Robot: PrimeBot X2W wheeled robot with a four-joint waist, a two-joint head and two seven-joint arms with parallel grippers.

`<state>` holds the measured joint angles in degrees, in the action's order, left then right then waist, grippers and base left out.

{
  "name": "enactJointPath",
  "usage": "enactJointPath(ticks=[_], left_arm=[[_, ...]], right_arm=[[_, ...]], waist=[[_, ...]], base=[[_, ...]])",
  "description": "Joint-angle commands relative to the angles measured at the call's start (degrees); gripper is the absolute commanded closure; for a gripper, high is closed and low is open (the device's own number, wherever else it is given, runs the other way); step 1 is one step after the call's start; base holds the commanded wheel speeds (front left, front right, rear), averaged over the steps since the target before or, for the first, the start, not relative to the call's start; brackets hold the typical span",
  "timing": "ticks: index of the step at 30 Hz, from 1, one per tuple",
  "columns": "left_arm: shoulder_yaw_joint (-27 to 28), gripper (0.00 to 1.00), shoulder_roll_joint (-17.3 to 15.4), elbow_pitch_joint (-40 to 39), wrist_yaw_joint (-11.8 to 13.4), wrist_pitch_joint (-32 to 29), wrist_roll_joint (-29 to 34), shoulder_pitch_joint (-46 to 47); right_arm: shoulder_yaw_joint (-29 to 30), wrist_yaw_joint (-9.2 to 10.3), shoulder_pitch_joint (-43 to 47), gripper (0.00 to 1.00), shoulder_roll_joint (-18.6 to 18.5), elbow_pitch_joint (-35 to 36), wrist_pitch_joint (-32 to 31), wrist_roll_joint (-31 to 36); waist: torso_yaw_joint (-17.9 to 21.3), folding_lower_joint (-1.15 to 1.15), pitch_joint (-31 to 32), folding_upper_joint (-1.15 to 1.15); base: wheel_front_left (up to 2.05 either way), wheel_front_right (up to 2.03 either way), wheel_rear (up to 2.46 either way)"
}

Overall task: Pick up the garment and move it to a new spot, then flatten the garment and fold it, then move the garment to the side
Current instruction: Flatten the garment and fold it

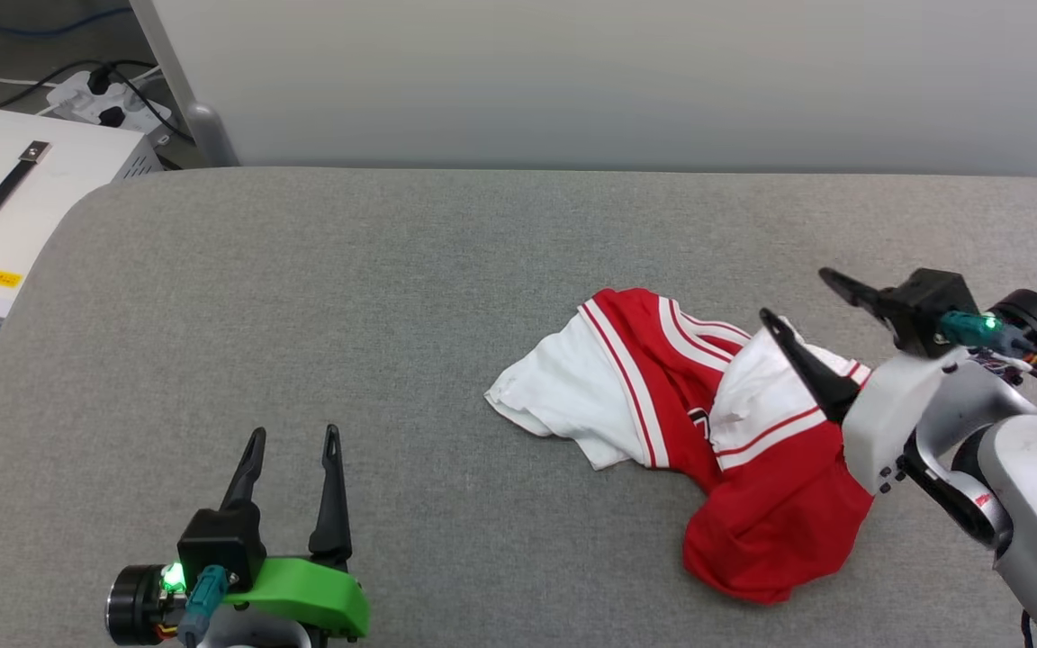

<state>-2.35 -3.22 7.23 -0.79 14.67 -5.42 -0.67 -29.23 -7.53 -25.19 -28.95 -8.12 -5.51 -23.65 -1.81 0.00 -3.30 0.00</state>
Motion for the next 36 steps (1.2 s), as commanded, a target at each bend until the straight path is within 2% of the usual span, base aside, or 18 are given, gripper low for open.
enactJointPath(ticks=[1, 7, 12, 16, 23, 29, 30, 31, 32, 36], left_arm=[[0.12, 0.0, 0.27, 0.08, -0.2, 0.33, 0.41, 0.66], [-0.1, 0.0, 0.32, 0.1, -0.21, 0.33, 0.45, 1.71], [-0.83, 0.0, 0.33, 0.11, -0.07, 0.33, -0.08, 2.96], [-1.85, 0.0, 0.34, 0.21, 0.28, 0.33, -0.9, 4.31], [-2.89, 0.0, 0.34, 0.51, 1.04, 0.33, -1.69, 6.11], [-2.77, 0.0, 0.34, 1.16, 1.46, 0.33, -1.89, 6.15], [-2.65, 0.0, 0.34, 1.29, 1.5, 0.33, -1.87, 5.98], [-2.64, 0.0, 0.34, 1.42, 1.48, 0.33, -1.82, 5.86], [-2.62, 0.0, 0.34, 1.58, 1.47, 0.33, -1.76, 5.71], [-2.8, 0.0, 0.34, 1.82, 1.47, 0.33, -1.75, 5.26]], right_arm=[[-2.8, 0.04, -1.87, 0.0, -1.53, 0.2, -3.42, -2.87], [-15.33, 0.04, -6.84, 0.0, -7.64, 2.32, -21.28, -15.9], [-20.02, 0.04, -10.53, 0.0, -8.85, 2.64, -28.44, -21.62], [-21.87, 0.04, -13.03, 0.0, -7.9, -0.18, -29.53, -22.29], [-25.62, 0.04, -14.38, 0.0, -5.36, -10.1, -29.48, -22.49], [-28.14, 0.04, -13.04, 0.0, -4.26, -15.35, -24.16, -23.38], [-28.28, 0.04, -12.96, 0.22, -4.09, -15.56, -22.32, -23.5], [-28.47, 0.04, -12.92, 0.82, -4.05, -15.62, -20.95, -23.51], [-28.7, 0.04, -12.89, 1.0, -4.01, -15.58, -19.14, -23.55], [-27.94, 0.04, -12.57, 1.0, -4.36, -14.63, -11.66, -23.63]], waist=[[0.14, 0.0, -0.45, 0.0], [-0.01, 0.0, -2.02, 0.0], [-0.51, 0.0, -4.37, 0.0], [-1.38, 0.0, -6.92, 0.0], [-2.52, 0.0, -10.08, 0.0], [-2.27, 0.0, -9.55, 0.0], [-1.99, 0.0, -9.23, 0.0], [-1.78, 0.0, -8.95, 0.0], [-1.42, 0.0, -8.53, 0.0], [-0.37, 0.0, -7.13, 0.0]], base=[[0.0, 0.0, 0.0], [0.0, 0.0, 0.0], [0.0, 0.0, 0.0], [0.0, 0.0, 0.0], [0.0, 0.0, 0.0], [0.0, 0.0, 0.0], [0.0, 0.0, 0.0], [0.0, 0.0, 0.0], [0.0, 0.0, 0.0], [0.0, 0.0, 0.0]])
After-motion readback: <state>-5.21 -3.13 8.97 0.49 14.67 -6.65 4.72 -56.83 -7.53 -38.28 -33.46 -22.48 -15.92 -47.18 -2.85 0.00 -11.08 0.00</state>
